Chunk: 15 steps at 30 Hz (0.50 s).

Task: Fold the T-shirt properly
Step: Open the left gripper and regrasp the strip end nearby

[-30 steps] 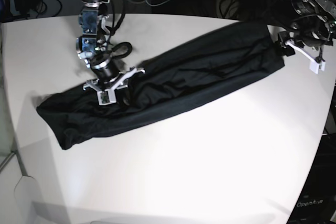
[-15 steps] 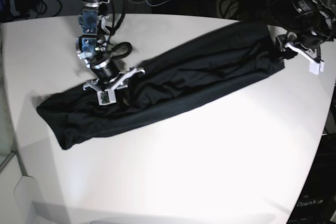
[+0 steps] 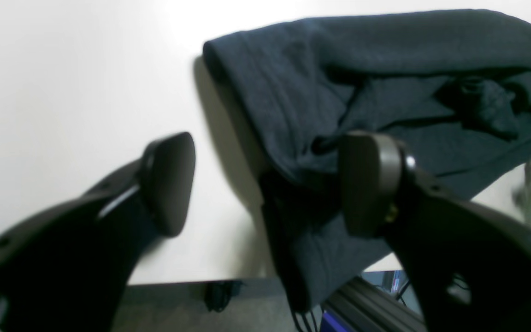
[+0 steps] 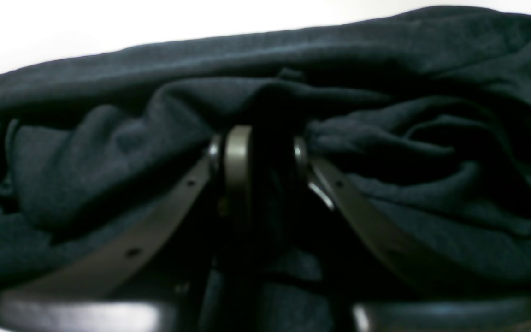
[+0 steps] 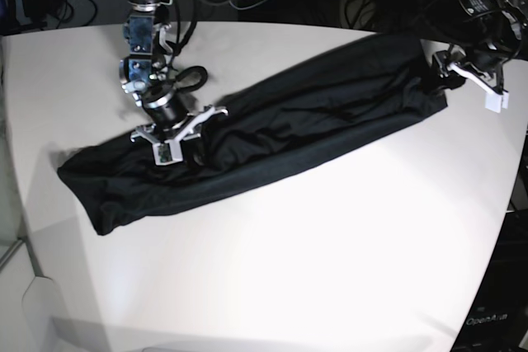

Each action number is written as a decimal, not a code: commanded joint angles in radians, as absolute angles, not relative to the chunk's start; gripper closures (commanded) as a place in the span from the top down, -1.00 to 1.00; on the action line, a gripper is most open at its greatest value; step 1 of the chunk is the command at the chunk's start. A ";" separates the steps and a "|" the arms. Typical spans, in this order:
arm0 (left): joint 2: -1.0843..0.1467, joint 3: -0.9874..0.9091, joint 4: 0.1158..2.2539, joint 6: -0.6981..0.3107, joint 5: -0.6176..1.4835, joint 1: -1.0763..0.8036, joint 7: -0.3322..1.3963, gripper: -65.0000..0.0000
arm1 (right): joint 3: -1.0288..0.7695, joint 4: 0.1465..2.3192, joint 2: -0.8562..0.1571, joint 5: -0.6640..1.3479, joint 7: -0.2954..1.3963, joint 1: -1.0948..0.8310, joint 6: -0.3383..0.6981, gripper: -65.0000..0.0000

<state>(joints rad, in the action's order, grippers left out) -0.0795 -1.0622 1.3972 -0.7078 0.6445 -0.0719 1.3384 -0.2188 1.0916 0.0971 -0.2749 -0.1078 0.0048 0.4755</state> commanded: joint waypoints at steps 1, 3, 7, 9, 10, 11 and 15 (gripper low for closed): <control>-0.071 -1.058 1.389 -0.698 0.582 -0.082 1.396 0.45 | -0.229 1.053 0.090 -0.378 0.143 -0.038 0.446 -0.59; -0.070 -1.036 1.389 -0.698 0.582 -0.082 1.396 0.45 | -0.229 1.053 0.090 -0.377 0.143 -0.038 0.446 -0.59; -0.067 -0.975 1.389 -0.698 0.585 -0.094 1.396 0.45 | -0.229 1.053 0.090 -0.378 0.145 -0.038 0.446 -0.59; -0.058 -0.966 1.389 -0.698 0.582 -0.094 1.396 0.45 | -0.229 1.053 0.090 -0.377 0.145 -0.038 0.446 -0.59; -0.050 -0.966 1.389 -0.698 0.582 -0.094 1.396 0.45 | -0.229 1.053 0.090 -0.377 0.145 -0.038 0.446 -0.59; -0.048 -0.966 1.389 -0.698 0.582 -0.094 1.396 0.45 | -0.229 1.053 0.090 -0.377 0.145 -0.038 0.446 -0.59; -0.047 -0.964 1.389 -0.698 0.582 -0.096 1.396 0.45 | -0.229 1.053 0.090 -0.375 0.145 -0.038 0.446 -0.59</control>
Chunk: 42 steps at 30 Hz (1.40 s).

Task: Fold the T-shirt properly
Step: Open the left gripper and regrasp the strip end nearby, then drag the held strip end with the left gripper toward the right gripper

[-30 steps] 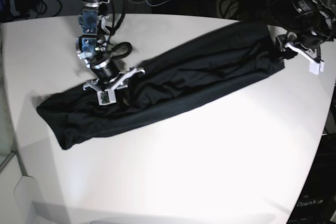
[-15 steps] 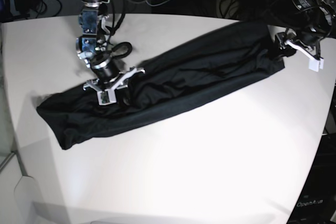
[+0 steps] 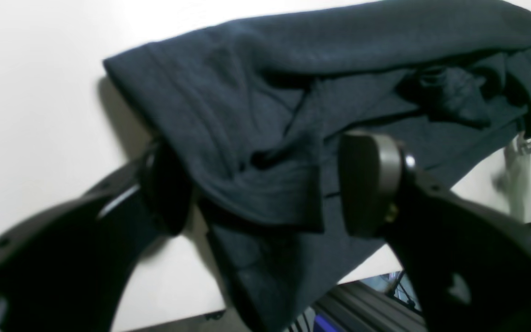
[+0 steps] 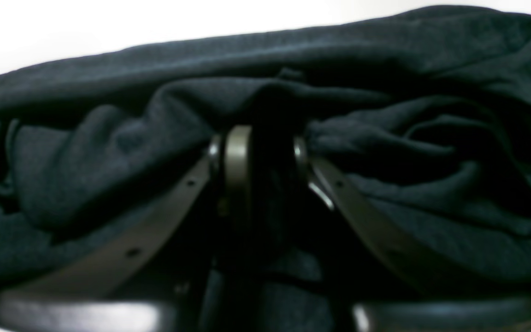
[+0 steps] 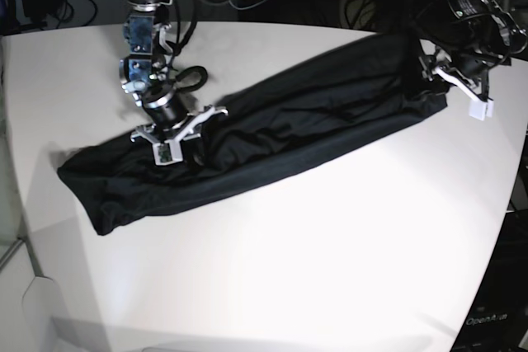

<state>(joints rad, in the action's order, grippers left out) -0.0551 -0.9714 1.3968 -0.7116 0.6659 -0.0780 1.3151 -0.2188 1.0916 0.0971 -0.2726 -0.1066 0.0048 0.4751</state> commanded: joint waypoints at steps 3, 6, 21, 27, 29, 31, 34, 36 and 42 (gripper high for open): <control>-0.042 -0.964 1.368 -0.698 0.581 -0.096 1.396 0.45 | -0.229 1.053 0.091 -0.375 0.145 -0.038 0.446 -0.59; -0.042 -0.964 1.317 -0.698 0.581 -0.096 1.396 0.45 | -0.229 1.053 0.091 -0.375 0.145 -0.038 0.446 -0.59; -0.044 -0.911 1.222 -0.698 0.591 -0.102 1.396 -0.31 | -0.229 1.053 0.091 -0.375 0.145 -0.038 0.446 -0.59; -0.048 -0.909 1.228 -0.698 0.591 -0.101 1.396 -0.91 | -0.231 1.055 0.091 -0.375 0.145 -0.038 0.446 -0.59; -0.050 -0.909 1.230 -0.698 0.591 -0.096 1.396 -0.95 | -0.231 1.055 0.091 -0.375 0.145 -0.038 0.446 -0.59; -0.053 -0.914 1.236 -0.698 0.593 -0.093 1.396 -0.95 | -0.231 1.055 0.091 -0.375 0.145 -0.038 0.446 -0.59; -0.054 -0.915 1.331 -0.698 0.593 -0.093 1.396 -0.96 | -0.231 1.055 0.091 -0.375 0.145 -0.038 0.446 -0.59; -0.042 -0.917 1.426 -0.698 0.608 -0.093 1.396 -0.96 | -0.231 1.055 0.093 -0.375 0.145 -0.038 0.446 -0.59; -0.044 -0.917 1.521 -0.698 0.670 -0.087 1.396 -0.96 | -0.225 1.059 0.111 -0.380 0.145 -0.047 0.446 -0.59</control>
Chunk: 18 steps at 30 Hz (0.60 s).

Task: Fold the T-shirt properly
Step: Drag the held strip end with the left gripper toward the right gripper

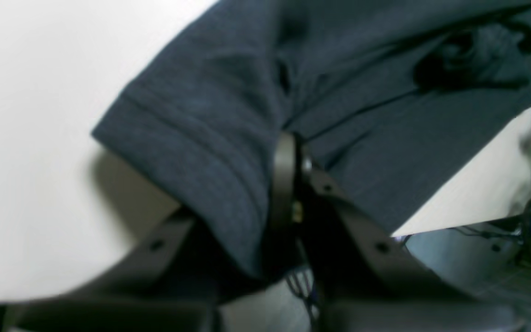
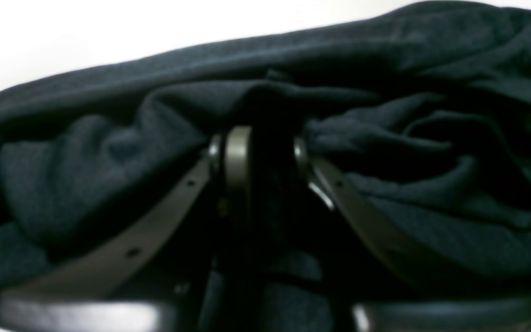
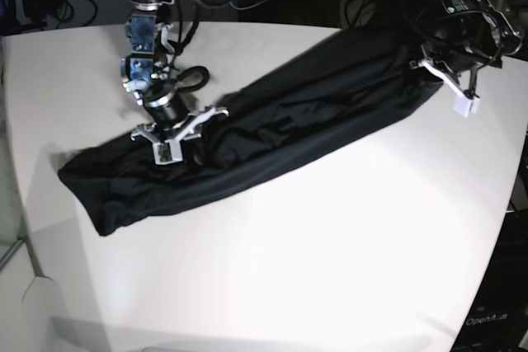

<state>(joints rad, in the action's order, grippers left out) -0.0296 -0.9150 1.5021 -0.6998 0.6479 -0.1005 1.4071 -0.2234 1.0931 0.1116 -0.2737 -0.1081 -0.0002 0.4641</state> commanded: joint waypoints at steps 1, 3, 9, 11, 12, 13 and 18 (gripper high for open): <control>-0.048 -0.917 1.521 -0.698 0.687 -0.074 1.396 -0.96 | -0.225 1.059 0.113 -0.380 0.145 -0.047 0.446 -0.59; -0.054 -0.917 1.520 -0.698 0.727 -0.065 1.396 -0.96 | -0.225 1.059 0.117 -0.380 0.145 -0.051 0.446 -0.59; -0.084 -0.918 1.520 -0.698 0.802 0.002 1.396 -0.96 | -0.222 1.059 0.133 -0.380 0.143 -0.073 0.446 -0.59; -0.084 -0.934 1.520 -0.698 0.802 0.038 1.396 -0.96 | -0.222 1.059 0.134 -0.380 0.143 -0.084 0.446 -0.59; -0.084 -0.946 1.520 -0.698 0.802 0.053 1.396 -0.96 | -0.222 1.059 0.136 -0.380 0.140 -0.090 0.446 -0.59; -0.084 -0.952 1.520 -0.698 0.802 0.070 1.396 -0.96 | -0.222 1.059 0.136 -0.380 0.140 -0.091 0.446 -0.59; -0.077 -0.949 1.520 -0.698 0.794 0.128 1.396 -0.96 | -0.213 1.058 0.148 -0.380 0.139 -0.099 0.446 -0.59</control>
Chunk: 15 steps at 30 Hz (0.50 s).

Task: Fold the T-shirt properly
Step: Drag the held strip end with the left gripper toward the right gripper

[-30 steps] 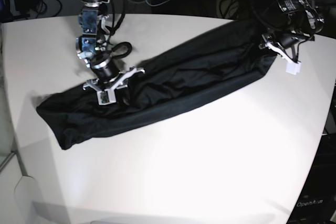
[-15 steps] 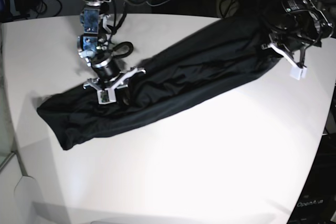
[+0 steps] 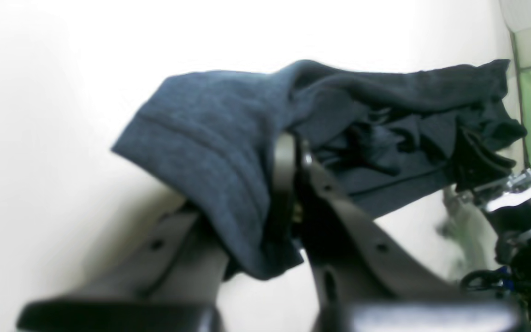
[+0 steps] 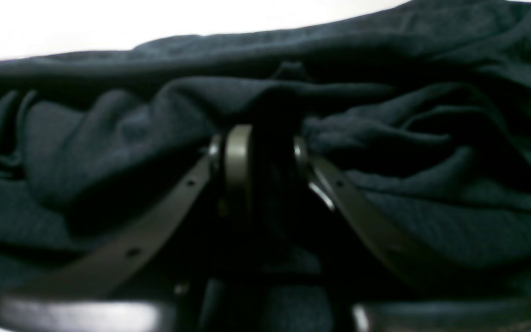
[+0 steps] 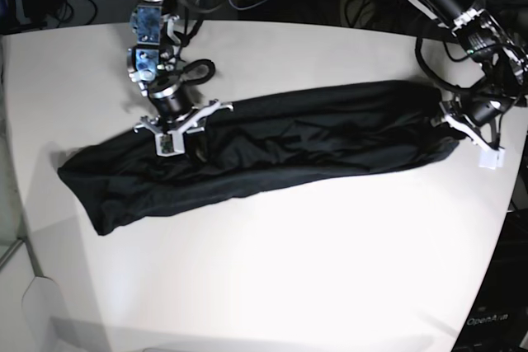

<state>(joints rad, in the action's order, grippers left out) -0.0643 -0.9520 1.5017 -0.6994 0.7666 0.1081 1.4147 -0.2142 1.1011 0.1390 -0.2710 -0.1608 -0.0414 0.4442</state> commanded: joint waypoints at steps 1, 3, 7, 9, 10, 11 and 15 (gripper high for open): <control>-0.076 -0.949 1.520 -0.698 0.799 0.137 1.396 -0.96 | -0.194 1.058 0.148 -0.378 0.140 -0.099 0.446 -0.59; -0.070 -0.946 1.520 -0.698 0.802 0.151 1.396 -0.96 | -0.162 1.058 0.148 -0.378 0.145 -0.101 0.446 -0.59; -0.025 -0.894 1.520 -0.698 0.794 0.180 1.396 -0.96 | -0.131 1.056 0.150 -0.374 0.145 -0.101 0.446 -0.59; 0.004 -0.886 1.520 -0.698 0.789 0.188 1.396 -0.96 | -0.131 1.056 0.150 -0.375 0.145 -0.101 0.446 -0.59; 0.024 -0.880 1.520 -0.698 0.788 0.188 1.396 -0.96 | -0.131 1.056 0.150 -0.374 0.145 -0.101 0.446 -0.59; 0.045 -0.860 1.520 -0.698 0.777 0.188 1.396 -0.95 | -0.133 1.056 0.150 -0.374 0.145 -0.101 0.446 -0.59; 0.114 -0.774 1.520 -0.698 0.719 0.183 1.385 -0.95 | -0.131 1.056 0.148 -0.374 0.139 -0.122 0.446 -0.59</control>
<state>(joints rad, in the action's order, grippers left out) 0.1280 -0.7719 1.5032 -0.6991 0.6987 0.1623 1.4097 -0.1322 1.1015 0.1474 -0.2714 -0.1650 -0.0570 0.4248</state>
